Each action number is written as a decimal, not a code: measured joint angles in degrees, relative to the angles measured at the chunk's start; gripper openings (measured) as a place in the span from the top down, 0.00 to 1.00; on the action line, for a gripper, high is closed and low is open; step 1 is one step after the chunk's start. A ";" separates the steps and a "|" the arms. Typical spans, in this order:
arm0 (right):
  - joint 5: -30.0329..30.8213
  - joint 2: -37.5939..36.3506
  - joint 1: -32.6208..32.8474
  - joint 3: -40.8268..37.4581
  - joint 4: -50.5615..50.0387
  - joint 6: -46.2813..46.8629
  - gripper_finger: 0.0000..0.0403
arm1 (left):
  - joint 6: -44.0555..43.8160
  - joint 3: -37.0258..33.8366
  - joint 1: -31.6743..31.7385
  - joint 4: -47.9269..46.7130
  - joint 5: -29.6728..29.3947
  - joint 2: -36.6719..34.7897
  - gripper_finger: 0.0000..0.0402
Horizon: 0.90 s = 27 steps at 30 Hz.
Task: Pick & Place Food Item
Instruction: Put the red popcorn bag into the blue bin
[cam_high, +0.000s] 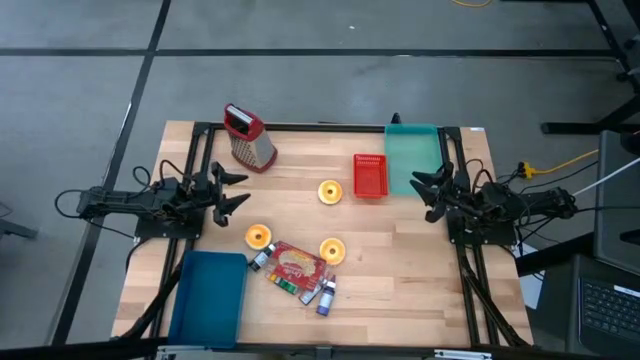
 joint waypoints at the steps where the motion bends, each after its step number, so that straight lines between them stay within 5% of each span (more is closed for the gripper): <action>1: 0.69 0.07 0.00 0.00 -0.03 0.21 0.65 | -0.76 -0.02 -0.04 -0.01 0.23 0.01 0.34; 17: 2.28 1.12 0.00 0.00 0.11 1.05 0.65 | 0.88 -0.02 -0.04 -0.62 -9.84 0.17 0.34; 27: 3.44 2.21 0.00 0.00 5.06 -13.70 0.65 | 2.10 0.00 -0.04 -5.81 -7.76 0.22 0.34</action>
